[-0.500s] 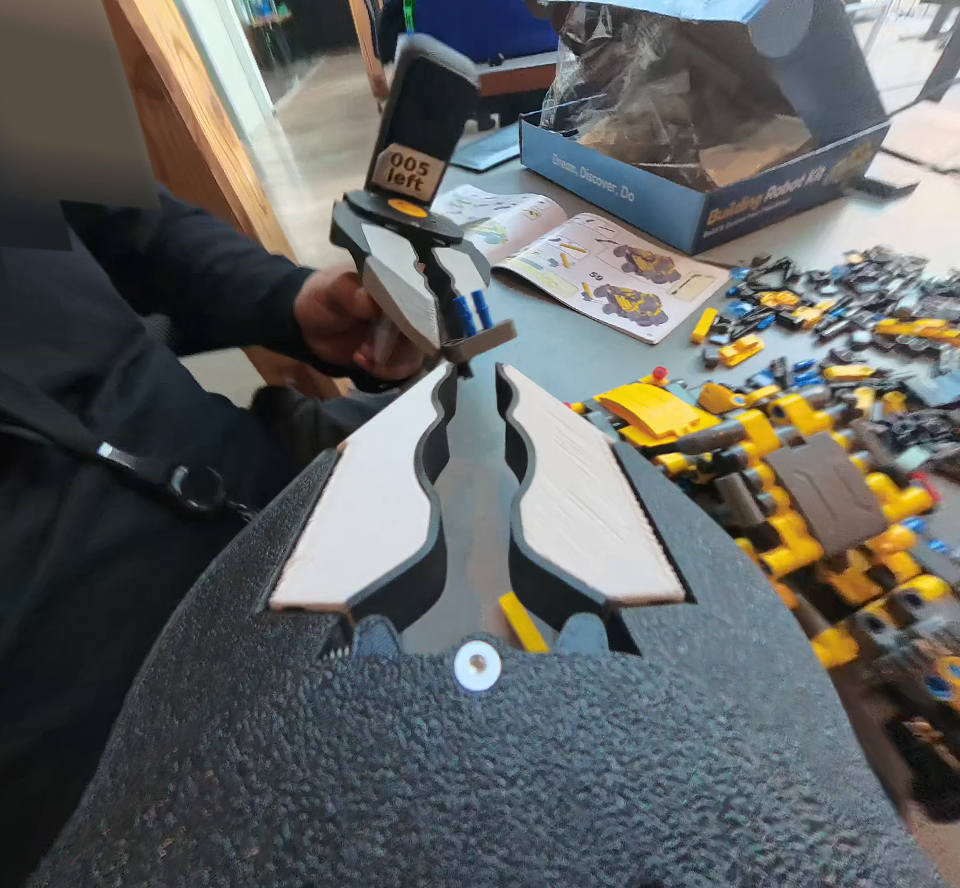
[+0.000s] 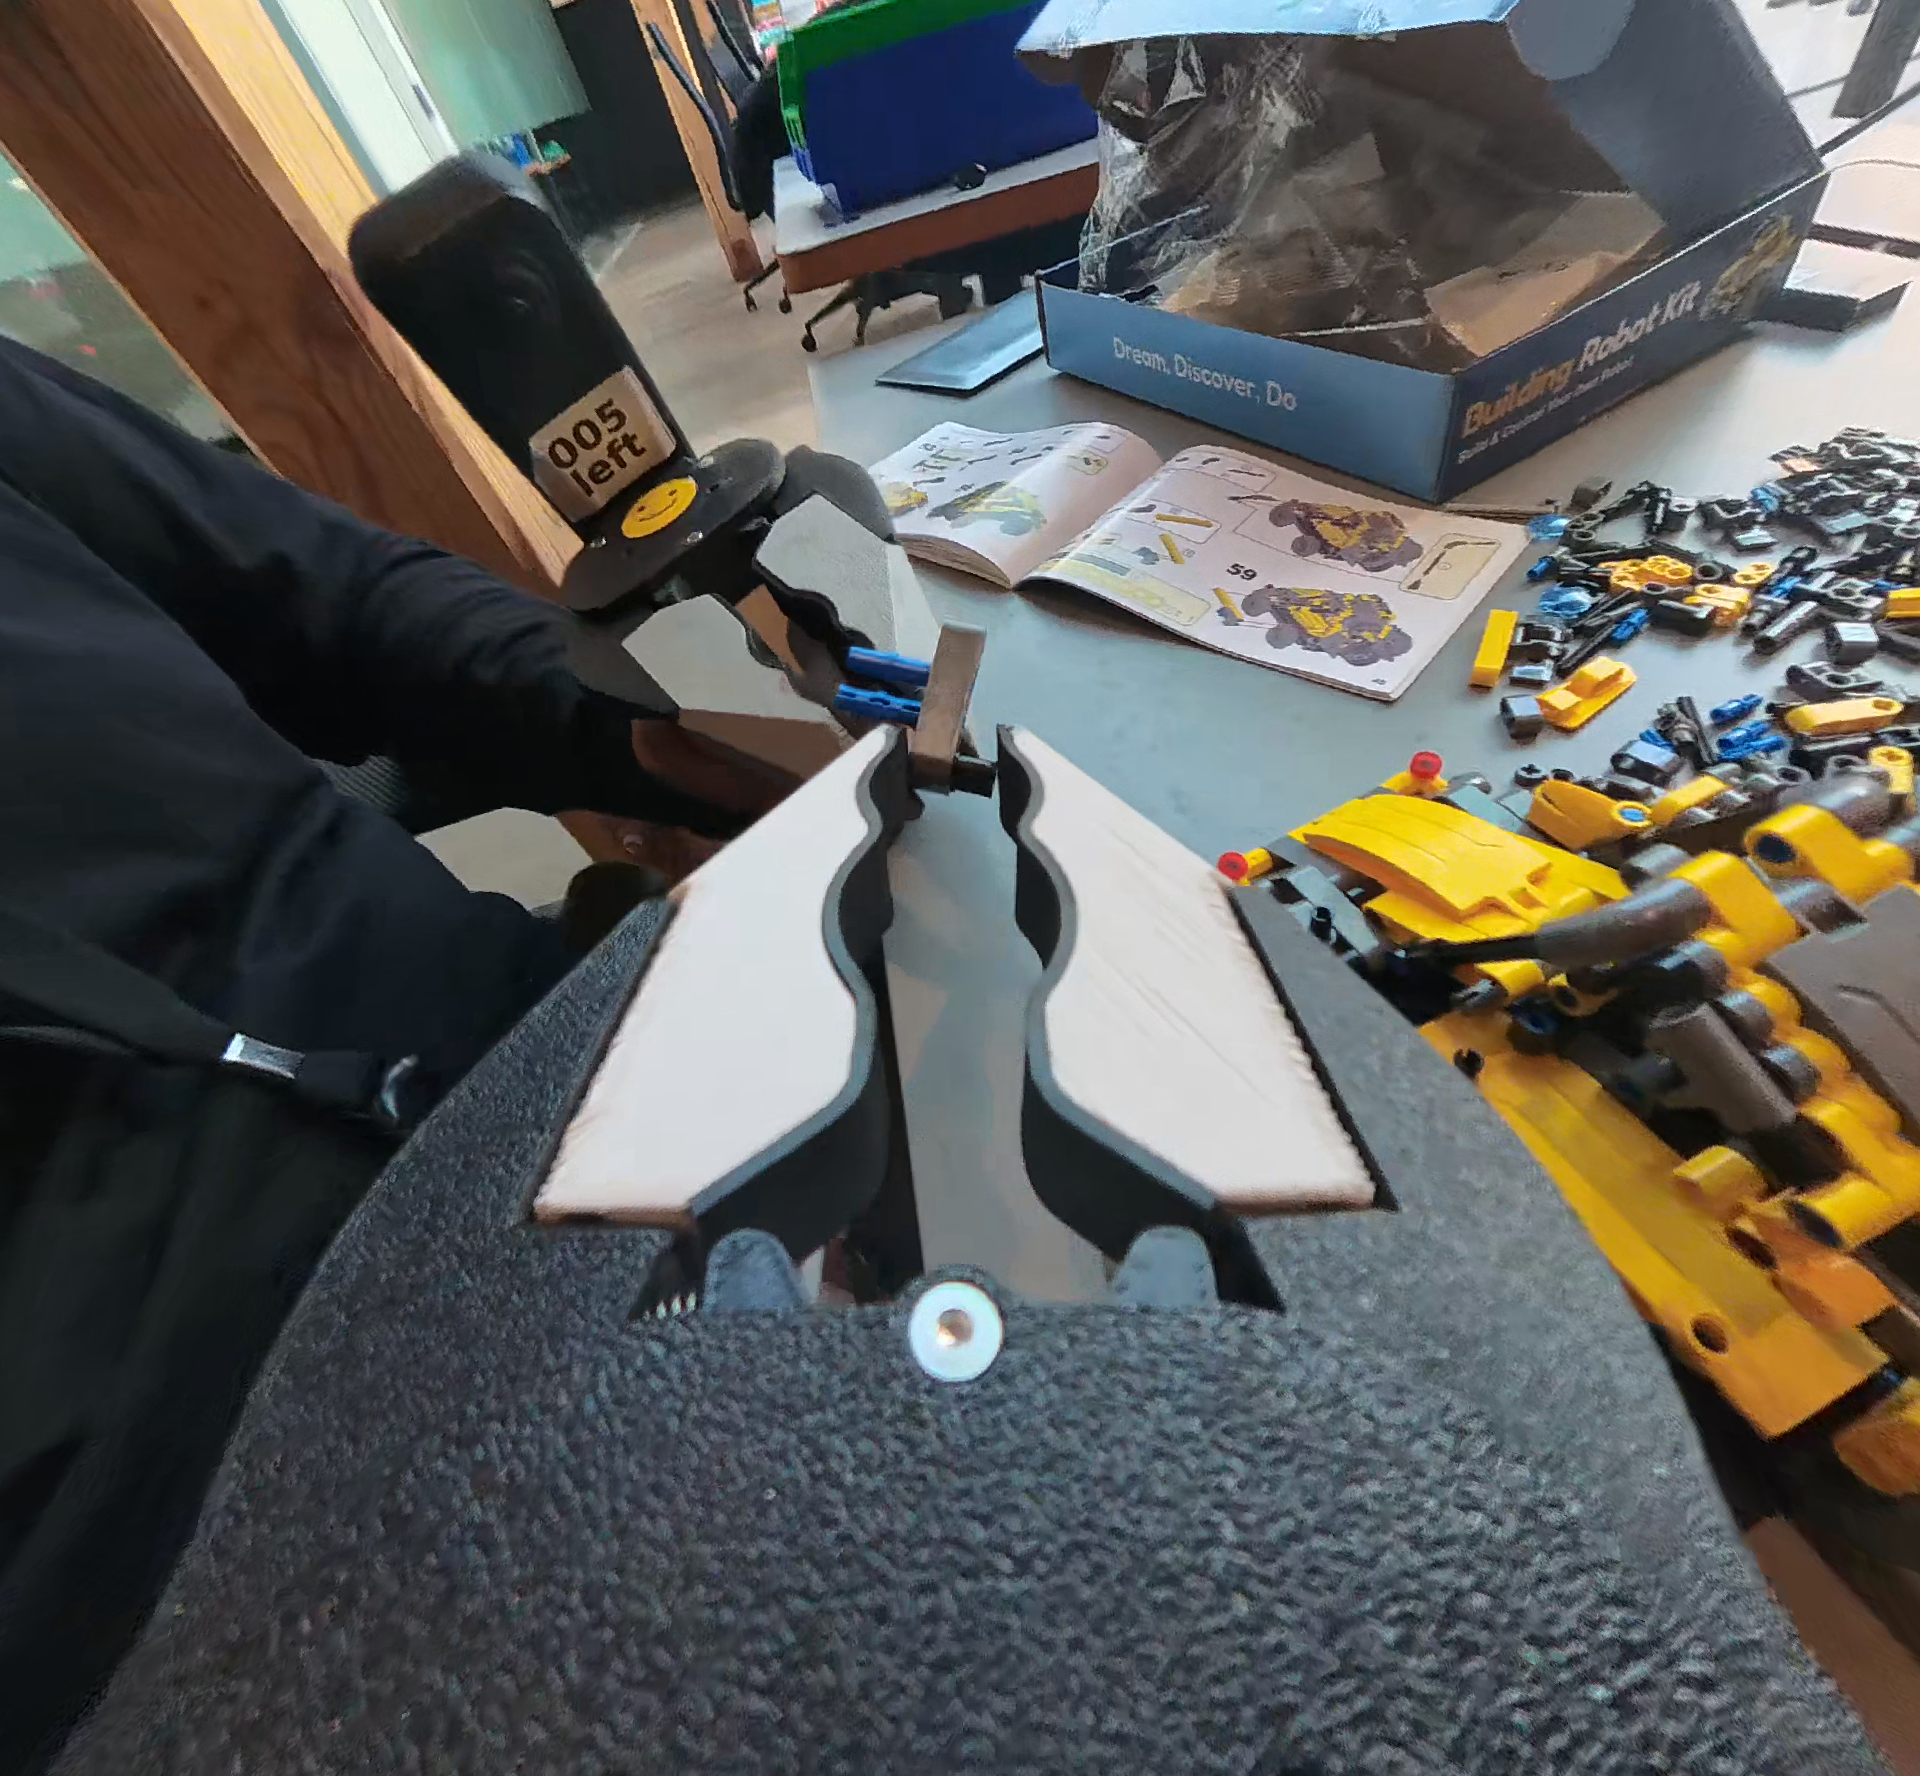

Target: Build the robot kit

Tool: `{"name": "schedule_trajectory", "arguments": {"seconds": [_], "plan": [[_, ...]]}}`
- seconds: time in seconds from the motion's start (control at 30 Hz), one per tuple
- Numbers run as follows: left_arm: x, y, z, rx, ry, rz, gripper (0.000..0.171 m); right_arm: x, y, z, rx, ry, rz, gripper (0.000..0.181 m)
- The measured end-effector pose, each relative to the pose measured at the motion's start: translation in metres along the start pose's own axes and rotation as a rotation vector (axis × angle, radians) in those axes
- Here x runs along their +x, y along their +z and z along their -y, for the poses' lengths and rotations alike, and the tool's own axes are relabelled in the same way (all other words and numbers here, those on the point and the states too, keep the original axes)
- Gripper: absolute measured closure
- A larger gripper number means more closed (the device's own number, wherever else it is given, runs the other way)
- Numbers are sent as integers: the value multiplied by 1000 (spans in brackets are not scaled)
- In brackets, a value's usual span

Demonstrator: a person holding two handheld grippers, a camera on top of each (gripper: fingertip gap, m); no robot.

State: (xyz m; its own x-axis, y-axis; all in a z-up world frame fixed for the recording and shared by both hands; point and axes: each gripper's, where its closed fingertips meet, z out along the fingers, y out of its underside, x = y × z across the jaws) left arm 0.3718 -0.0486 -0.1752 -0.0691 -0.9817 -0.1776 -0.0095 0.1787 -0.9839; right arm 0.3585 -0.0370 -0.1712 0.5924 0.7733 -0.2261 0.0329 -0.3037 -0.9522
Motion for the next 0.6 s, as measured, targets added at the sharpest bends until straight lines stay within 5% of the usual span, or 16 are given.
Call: {"name": "schedule_trajectory", "arguments": {"seconds": [0.27,0.6], "plan": [[5,-15,-18,-134,-136,-229,152,-2,-13,-22,-206,-290,-75,165],[38,-19,-22,-181,-194,-412,165,-26,-7,-56,-338,-304,88,165]]}}
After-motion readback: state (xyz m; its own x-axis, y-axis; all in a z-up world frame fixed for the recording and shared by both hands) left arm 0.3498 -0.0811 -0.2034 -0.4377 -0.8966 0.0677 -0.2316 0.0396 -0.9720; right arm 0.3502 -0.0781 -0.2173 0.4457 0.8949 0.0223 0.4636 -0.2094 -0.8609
